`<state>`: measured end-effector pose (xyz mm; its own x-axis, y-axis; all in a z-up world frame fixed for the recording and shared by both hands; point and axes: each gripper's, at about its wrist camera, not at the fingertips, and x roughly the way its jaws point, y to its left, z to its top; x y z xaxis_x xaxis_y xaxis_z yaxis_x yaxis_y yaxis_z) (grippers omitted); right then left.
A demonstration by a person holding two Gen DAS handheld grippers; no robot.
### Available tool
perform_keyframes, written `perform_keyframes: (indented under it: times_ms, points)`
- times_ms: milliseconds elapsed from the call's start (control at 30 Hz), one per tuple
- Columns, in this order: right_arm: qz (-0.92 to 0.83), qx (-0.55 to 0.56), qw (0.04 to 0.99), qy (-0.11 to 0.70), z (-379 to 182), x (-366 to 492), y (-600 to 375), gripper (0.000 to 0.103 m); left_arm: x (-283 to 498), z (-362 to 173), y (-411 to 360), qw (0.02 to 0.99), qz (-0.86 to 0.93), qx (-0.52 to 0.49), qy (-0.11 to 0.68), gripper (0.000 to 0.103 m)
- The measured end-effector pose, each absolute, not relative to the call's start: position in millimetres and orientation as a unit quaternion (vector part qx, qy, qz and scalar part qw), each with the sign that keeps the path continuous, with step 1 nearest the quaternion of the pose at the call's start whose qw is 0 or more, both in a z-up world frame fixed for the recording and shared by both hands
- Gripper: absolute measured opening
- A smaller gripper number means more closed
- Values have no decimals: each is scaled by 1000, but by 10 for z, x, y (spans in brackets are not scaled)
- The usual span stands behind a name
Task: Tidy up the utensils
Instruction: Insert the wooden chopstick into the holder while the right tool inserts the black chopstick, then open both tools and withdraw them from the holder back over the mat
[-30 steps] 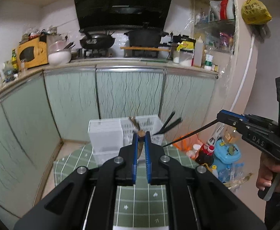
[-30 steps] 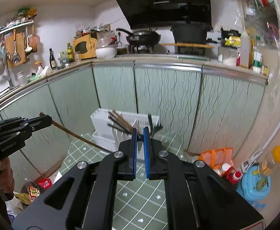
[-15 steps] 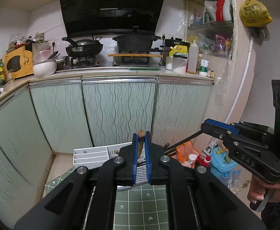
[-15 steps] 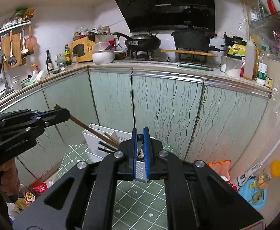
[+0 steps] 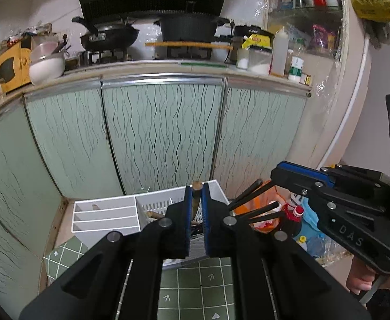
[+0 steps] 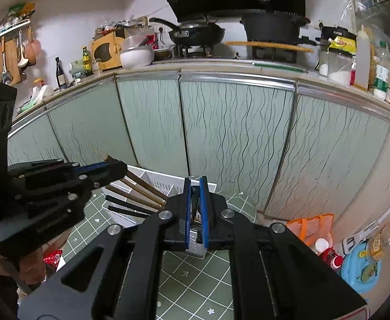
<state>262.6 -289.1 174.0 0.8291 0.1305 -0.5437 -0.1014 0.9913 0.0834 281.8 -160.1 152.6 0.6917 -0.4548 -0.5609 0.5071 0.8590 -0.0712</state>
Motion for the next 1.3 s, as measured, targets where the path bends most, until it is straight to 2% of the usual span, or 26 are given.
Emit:
perform_keyframes:
  times_ms: [167, 233, 267, 300, 333, 367, 400, 433, 467, 533, 633, 733, 1300]
  points:
    - [61, 23, 954, 291, 1615, 2692, -2879, 6, 2899, 1406, -1629, 917, -259, 43, 301, 8]
    - [60, 28, 954, 292, 1609, 2693, -2910, 9, 2898, 1398, -1628, 916, -265, 47, 297, 13]
    - [60, 28, 954, 291, 1610, 2687, -2921, 22, 2889, 1400, -1624, 918, -258, 52, 296, 30]
    - [60, 33, 956, 285, 1629, 2658, -2949, 32, 2890, 1414, -1626, 920, -255, 53, 295, 64]
    - [55, 37, 958, 278, 1646, 2630, -2977, 44, 2855, 1441, -1588, 927, -239, 52, 283, 72]
    - [55, 41, 959, 274, 1667, 2598, -3013, 51, 2840, 1465, -1555, 932, -231, 50, 275, 84]
    - [56, 44, 960, 272, 1681, 2570, -3035, 56, 2823, 1487, -1520, 933, -234, 46, 269, 87]
    - [53, 45, 961, 267, 1698, 2531, -3057, 65, 2793, 1516, -1468, 932, -241, 38, 267, 88]
    - [50, 44, 962, 263, 1712, 2493, -3071, 69, 2772, 1531, -1436, 934, -235, 37, 266, 91]
    - [47, 41, 963, 262, 1730, 2414, -3097, 71, 2717, 1558, -1383, 937, -230, 41, 261, 94]
    - [42, 35, 965, 256, 1733, 2285, -3121, 82, 2636, 1570, -1326, 939, -220, 52, 260, 99]
    - [38, 26, 967, 250, 1714, 2119, -3149, 96, 2523, 1560, -1283, 938, -221, 64, 260, 99]
    - [33, -19, 961, 275, 1215, 1350, -2986, 96, 1816, 1223, -887, 944, -170, 92, 268, 99]
